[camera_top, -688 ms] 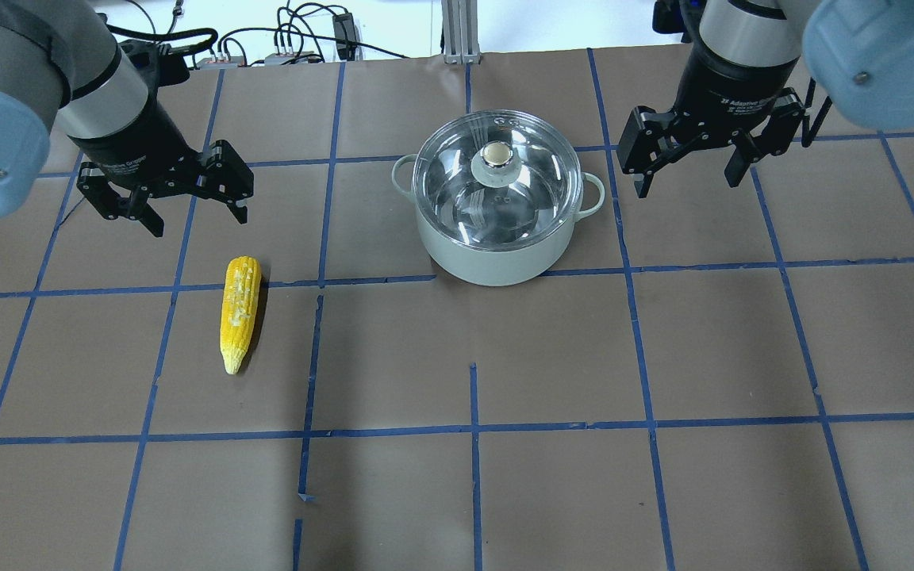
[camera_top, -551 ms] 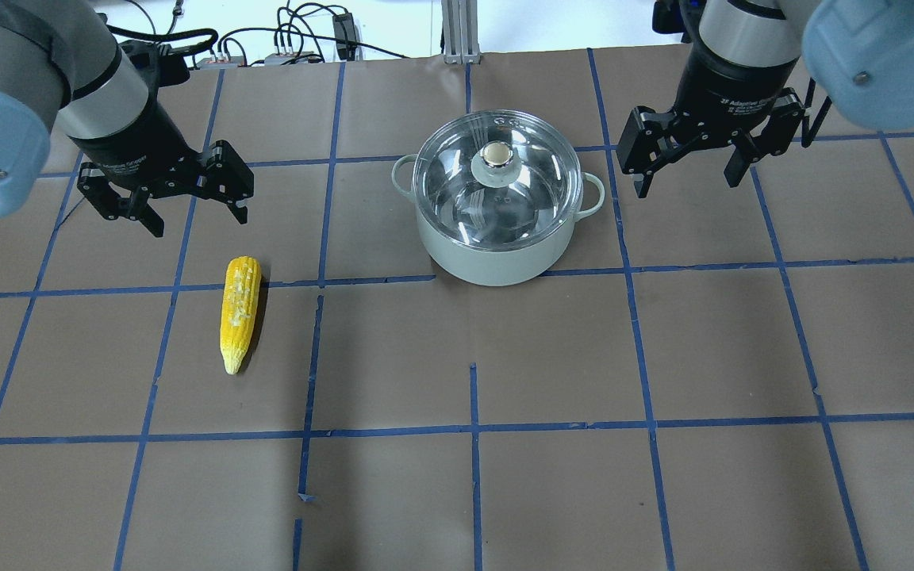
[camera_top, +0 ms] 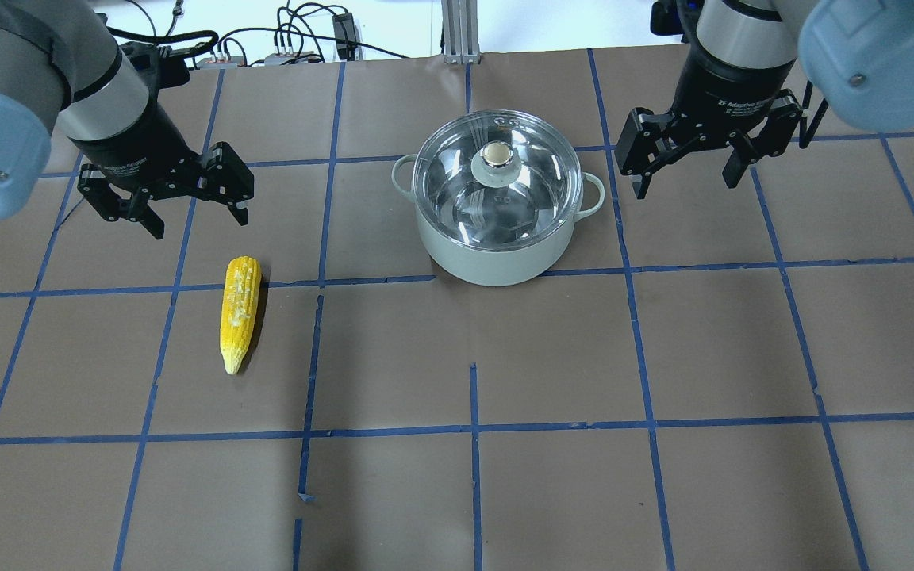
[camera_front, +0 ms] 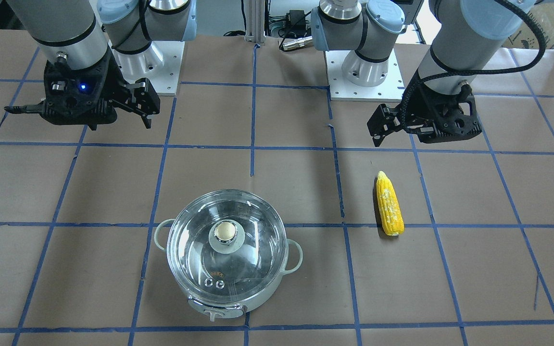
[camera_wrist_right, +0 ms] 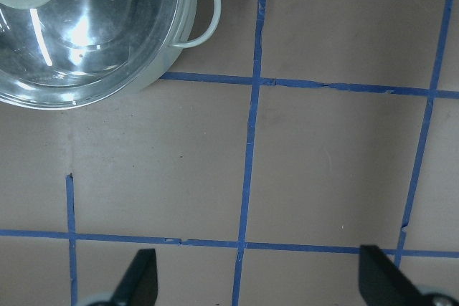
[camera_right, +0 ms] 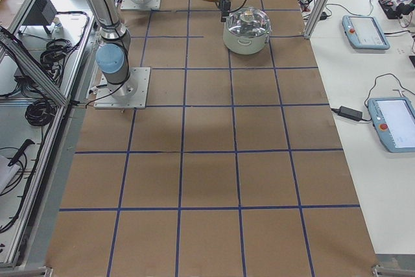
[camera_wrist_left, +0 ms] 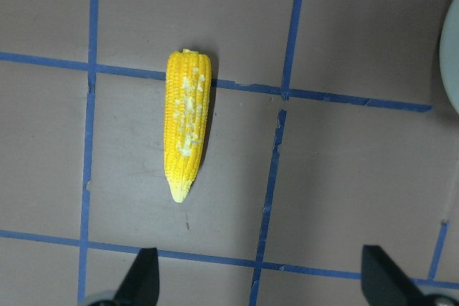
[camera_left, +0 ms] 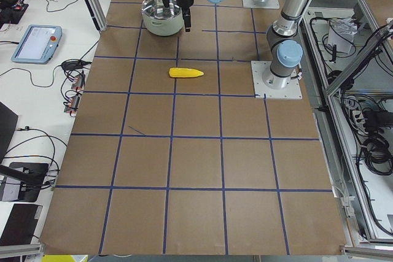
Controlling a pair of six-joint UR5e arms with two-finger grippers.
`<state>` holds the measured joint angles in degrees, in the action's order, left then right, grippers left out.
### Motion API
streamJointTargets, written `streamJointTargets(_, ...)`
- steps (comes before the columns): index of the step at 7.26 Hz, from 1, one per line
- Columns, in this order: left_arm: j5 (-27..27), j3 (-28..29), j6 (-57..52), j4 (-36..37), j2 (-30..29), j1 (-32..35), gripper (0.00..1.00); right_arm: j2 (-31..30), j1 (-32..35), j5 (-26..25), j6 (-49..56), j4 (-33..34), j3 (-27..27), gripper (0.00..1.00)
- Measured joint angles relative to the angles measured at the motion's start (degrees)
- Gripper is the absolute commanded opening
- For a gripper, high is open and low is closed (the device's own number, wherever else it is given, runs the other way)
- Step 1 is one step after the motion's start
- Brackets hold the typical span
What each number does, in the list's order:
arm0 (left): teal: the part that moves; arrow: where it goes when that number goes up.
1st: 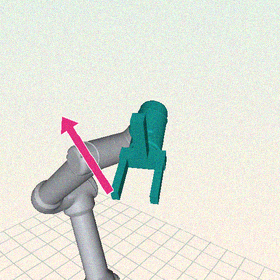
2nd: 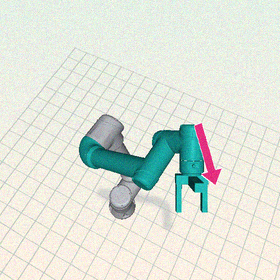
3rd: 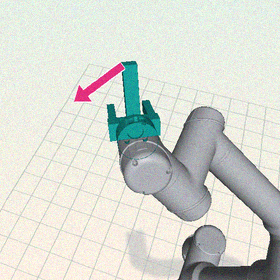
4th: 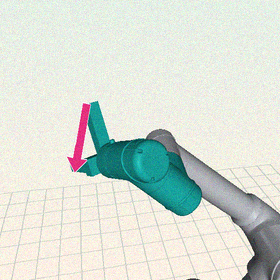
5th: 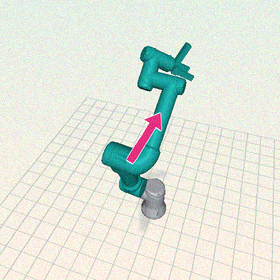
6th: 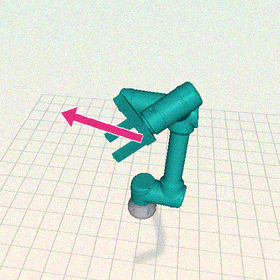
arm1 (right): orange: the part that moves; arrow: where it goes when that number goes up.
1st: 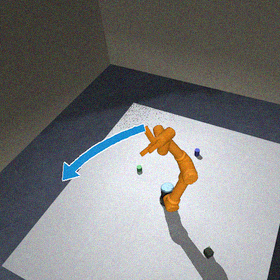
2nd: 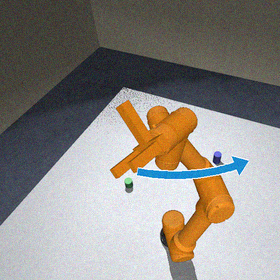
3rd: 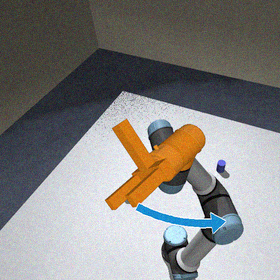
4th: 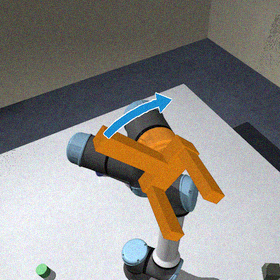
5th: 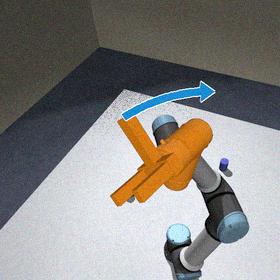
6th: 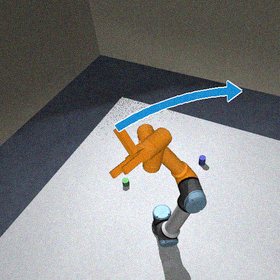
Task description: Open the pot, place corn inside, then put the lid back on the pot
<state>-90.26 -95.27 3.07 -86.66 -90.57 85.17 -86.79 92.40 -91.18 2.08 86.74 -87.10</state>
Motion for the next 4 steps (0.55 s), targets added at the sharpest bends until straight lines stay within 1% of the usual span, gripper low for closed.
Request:
streamJointTargets(3,-0.1,-0.6,0.0,0.0,0.3,0.0,1.0,1.2,-1.1,0.1,-0.1,-0.1,1.0,1.0)
streamJointTargets(4,-0.1,-0.7,-0.3,0.0,0.3,0.0,1.0,2.0,-1.0,0.2,-0.3,1.0,1.6,1.0)
